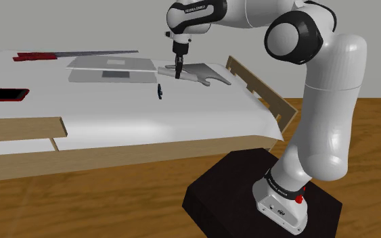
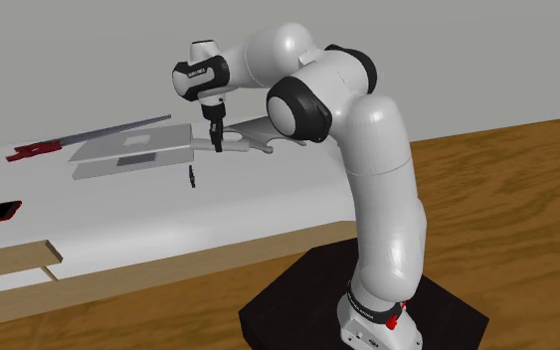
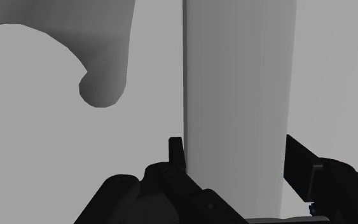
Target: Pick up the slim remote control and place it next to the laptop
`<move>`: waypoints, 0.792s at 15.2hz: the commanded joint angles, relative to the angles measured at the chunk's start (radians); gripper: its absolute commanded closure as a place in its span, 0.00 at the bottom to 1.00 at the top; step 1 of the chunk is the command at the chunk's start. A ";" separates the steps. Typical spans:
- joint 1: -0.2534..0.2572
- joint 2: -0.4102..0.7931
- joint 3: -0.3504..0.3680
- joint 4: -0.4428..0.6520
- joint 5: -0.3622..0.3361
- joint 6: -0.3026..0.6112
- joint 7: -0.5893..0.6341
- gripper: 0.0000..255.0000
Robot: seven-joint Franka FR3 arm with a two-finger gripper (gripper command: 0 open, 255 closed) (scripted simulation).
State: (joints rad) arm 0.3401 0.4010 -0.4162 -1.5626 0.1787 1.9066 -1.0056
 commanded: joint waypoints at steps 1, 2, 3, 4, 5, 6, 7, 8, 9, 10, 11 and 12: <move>0.000 0.008 0.002 -0.019 0.005 0.030 -0.003 1.00; 0.000 0.011 0.003 -0.028 0.007 0.042 -0.004 1.00; 0.000 0.015 0.004 -0.036 0.009 0.053 -0.006 1.00; 0.000 0.019 0.005 -0.044 0.011 0.065 -0.007 1.00; 0.000 0.023 0.006 -0.052 0.013 0.076 -0.009 1.00; -0.001 0.027 0.007 -0.059 0.016 0.088 -0.011 1.00; -0.001 0.031 0.008 -0.065 0.017 0.096 -0.012 1.00; -0.001 0.031 0.008 -0.065 0.017 0.096 -0.012 1.00; -0.001 0.031 0.008 -0.065 0.017 0.096 -0.012 1.00; -0.001 0.031 0.008 -0.065 0.017 0.096 -0.012 1.00; -0.001 0.031 0.008 -0.065 0.017 0.096 -0.012 1.00; -0.001 0.031 0.008 -0.065 0.017 0.096 -0.012 1.00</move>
State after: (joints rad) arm 0.3391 0.4315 -0.4084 -1.6282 0.1956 2.0015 -1.0176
